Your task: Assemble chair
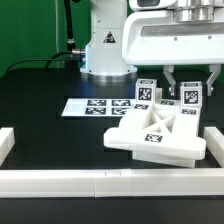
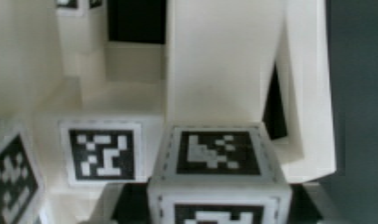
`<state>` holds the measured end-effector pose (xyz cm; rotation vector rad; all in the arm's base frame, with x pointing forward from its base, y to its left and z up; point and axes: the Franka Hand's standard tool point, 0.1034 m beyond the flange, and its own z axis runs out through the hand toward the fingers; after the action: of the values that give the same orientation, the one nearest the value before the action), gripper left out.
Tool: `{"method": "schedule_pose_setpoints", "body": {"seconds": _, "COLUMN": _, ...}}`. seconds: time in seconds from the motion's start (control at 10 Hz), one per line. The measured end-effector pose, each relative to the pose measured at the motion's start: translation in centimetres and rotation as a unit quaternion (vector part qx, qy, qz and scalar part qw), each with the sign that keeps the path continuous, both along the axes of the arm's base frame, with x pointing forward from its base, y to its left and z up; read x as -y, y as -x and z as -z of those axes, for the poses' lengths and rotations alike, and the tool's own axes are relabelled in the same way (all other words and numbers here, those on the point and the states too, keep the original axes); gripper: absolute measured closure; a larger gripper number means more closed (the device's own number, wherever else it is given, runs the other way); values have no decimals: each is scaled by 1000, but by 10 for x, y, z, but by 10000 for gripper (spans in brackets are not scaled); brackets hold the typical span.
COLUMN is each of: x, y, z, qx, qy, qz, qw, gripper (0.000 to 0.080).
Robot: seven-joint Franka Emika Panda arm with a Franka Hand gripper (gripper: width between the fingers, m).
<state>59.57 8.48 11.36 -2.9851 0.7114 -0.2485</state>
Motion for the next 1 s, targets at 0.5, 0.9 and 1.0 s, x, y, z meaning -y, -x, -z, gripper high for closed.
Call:
{"method": "schedule_pose_setpoints", "body": {"seconds": 0.5, "x": -2, "y": -1, "z": 0, "qx": -1, "qy": -33, "qz": 150, "qw": 988, "gripper": 515}}
{"method": "schedule_pose_setpoints", "body": {"seconds": 0.9, "x": -11, "y": 3, "z": 2, "qx": -5, "qy": -87, "qz": 374, "qw": 923, "gripper": 515}}
{"method": "schedule_pose_setpoints", "body": {"seconds": 1.0, "x": -10, "y": 4, "z": 2, "qx": -9, "qy": -98, "qz": 416, "qw": 904, "gripper": 515}}
